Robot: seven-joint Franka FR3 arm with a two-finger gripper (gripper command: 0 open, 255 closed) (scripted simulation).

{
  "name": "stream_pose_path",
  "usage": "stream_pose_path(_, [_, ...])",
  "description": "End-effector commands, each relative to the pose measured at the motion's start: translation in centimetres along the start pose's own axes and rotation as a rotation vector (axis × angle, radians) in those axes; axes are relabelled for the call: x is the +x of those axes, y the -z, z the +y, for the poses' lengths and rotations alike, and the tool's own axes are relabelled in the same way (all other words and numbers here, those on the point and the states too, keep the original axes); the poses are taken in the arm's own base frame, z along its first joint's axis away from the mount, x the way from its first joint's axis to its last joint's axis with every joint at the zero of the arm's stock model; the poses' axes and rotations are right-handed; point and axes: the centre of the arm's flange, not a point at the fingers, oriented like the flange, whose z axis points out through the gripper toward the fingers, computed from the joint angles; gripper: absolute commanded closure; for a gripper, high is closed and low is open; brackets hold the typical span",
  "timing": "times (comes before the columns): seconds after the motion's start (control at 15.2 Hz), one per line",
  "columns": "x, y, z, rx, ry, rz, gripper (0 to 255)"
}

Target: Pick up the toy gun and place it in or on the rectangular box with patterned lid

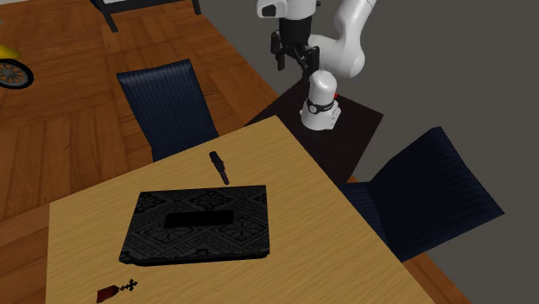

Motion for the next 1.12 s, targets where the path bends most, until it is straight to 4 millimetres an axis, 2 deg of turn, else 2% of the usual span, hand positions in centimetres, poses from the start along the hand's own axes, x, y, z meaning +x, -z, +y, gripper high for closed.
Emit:
stream_pose_path(0.0, [0.0, 0.0, 0.0, 0.0, 0.0, 0.0, 0])
stream_pose_path(0.53, [5.4, -6.7, 6.0, 0.032, 0.265, 0.05, 0])
stream_pose_path(1.06, [12.4, -13.3, 10.1, 0.063, 0.529, 0.099, 0])
